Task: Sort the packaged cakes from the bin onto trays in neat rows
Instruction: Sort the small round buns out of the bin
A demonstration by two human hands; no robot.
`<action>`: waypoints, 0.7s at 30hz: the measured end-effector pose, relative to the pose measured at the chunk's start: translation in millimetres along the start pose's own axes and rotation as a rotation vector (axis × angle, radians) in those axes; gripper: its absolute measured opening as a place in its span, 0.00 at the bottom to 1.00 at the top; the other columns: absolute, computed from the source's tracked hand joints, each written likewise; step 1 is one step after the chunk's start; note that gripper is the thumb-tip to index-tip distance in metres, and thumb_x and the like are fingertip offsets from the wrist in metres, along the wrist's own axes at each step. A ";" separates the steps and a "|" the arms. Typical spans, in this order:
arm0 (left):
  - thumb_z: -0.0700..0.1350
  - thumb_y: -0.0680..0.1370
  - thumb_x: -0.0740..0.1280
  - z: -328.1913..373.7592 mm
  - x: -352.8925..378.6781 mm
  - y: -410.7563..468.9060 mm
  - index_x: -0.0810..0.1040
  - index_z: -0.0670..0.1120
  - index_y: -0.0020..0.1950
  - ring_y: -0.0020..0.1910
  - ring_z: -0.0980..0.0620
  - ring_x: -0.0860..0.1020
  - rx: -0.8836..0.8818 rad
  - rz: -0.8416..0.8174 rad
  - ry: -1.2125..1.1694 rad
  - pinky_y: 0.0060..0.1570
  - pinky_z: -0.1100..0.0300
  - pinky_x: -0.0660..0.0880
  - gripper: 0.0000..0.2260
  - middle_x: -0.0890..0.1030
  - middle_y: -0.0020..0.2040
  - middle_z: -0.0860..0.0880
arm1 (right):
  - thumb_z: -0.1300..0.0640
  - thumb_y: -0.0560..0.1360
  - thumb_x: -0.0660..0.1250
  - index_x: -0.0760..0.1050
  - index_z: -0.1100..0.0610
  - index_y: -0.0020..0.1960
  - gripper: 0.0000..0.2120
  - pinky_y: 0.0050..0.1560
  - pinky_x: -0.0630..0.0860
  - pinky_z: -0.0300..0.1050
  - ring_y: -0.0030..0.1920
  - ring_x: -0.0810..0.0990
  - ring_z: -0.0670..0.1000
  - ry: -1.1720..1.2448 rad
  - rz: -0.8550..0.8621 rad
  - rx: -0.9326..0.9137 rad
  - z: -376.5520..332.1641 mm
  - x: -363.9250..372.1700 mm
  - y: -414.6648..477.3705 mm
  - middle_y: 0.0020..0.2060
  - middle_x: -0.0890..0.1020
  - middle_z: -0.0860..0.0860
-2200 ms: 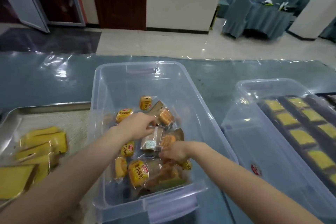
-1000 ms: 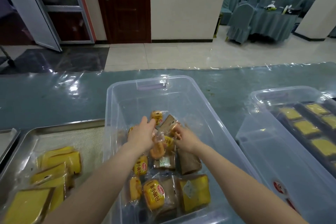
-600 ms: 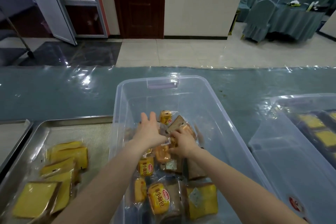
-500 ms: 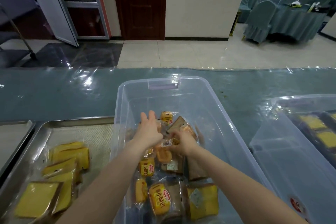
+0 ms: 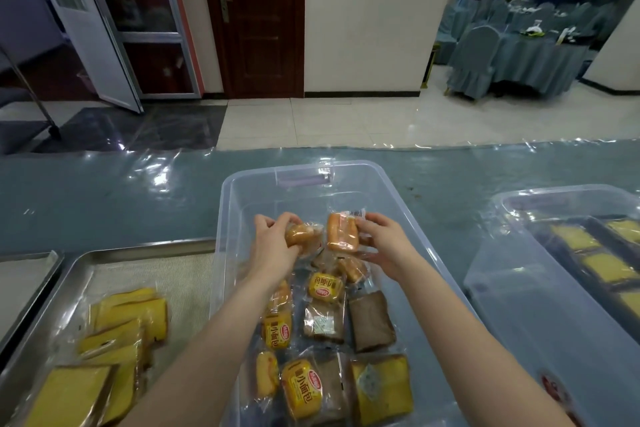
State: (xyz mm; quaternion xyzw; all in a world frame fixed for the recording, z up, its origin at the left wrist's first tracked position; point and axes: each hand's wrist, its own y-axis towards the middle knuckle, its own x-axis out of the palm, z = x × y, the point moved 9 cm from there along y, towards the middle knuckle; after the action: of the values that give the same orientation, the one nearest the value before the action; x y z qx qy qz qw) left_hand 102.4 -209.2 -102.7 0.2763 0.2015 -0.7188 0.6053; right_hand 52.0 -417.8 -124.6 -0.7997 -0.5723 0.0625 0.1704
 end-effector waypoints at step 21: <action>0.40 0.75 0.69 11.1 22.0 -11.3 0.65 0.55 0.69 0.57 0.45 0.76 -0.297 -0.307 -0.743 0.56 0.46 0.79 0.26 0.72 0.61 0.43 | 0.55 0.79 0.64 0.71 0.55 0.66 0.16 0.50 0.81 0.57 0.54 0.82 0.58 -0.030 -0.184 -0.019 7.3 38.3 -12.5 0.57 0.80 0.57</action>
State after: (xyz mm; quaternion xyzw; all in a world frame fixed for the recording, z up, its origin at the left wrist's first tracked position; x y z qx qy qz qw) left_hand 87.1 -230.7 -108.8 -0.1249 0.1099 -0.8144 0.5560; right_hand 51.5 -376.8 -123.5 -0.7442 -0.6465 0.0532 0.1594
